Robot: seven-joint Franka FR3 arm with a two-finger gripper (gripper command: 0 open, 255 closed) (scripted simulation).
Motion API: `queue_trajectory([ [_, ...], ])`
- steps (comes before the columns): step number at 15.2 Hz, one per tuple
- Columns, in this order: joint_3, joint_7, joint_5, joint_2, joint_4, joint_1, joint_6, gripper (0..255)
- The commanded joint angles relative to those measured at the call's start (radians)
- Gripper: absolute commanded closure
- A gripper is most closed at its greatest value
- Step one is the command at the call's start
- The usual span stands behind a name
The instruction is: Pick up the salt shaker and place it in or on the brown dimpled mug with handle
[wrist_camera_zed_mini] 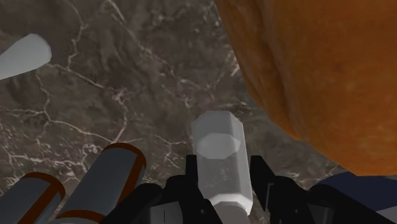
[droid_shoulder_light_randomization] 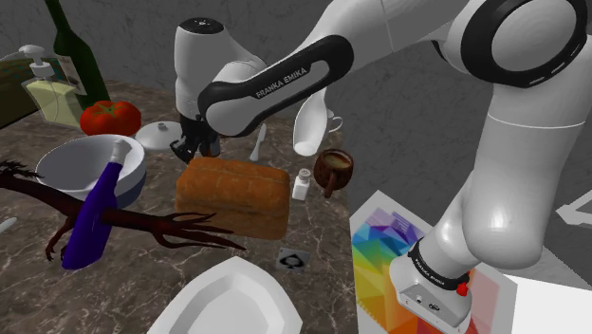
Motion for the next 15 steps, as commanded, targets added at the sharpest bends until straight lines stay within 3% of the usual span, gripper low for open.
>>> queue_trajectory([
  [1,0.005,-0.007,0.01,-0.016,0.006,-0.003,-0.021,255],
  [15,0.026,-0.052,0.063,-0.095,0.091,-0.015,-0.179,255],
])
